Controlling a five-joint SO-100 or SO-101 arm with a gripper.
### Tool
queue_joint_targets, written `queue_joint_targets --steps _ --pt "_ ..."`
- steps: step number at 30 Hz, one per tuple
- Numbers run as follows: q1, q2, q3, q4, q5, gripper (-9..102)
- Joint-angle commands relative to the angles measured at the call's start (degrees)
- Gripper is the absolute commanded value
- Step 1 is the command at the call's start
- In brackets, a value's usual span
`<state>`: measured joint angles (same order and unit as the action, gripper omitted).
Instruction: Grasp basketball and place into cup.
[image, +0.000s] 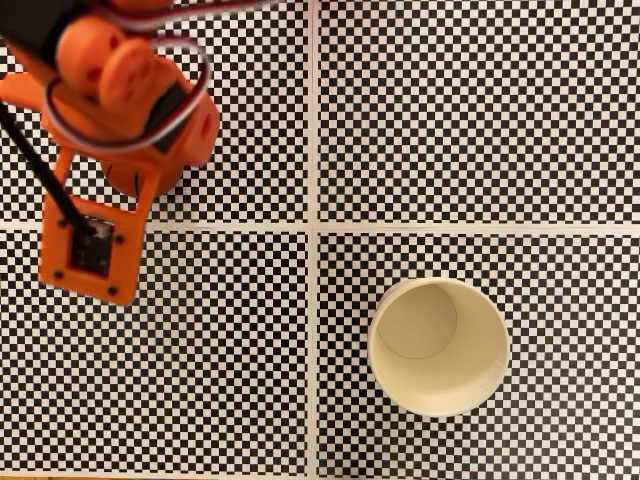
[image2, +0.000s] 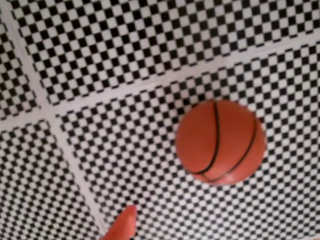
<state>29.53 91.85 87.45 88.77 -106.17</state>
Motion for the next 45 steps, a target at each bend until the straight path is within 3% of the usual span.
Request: queue_joint_targets --steps 1,45 --pt "0.88 -0.70 -2.81 -0.26 -1.49 73" --pt "4.13 -12.22 0.97 -13.27 -2.46 65"
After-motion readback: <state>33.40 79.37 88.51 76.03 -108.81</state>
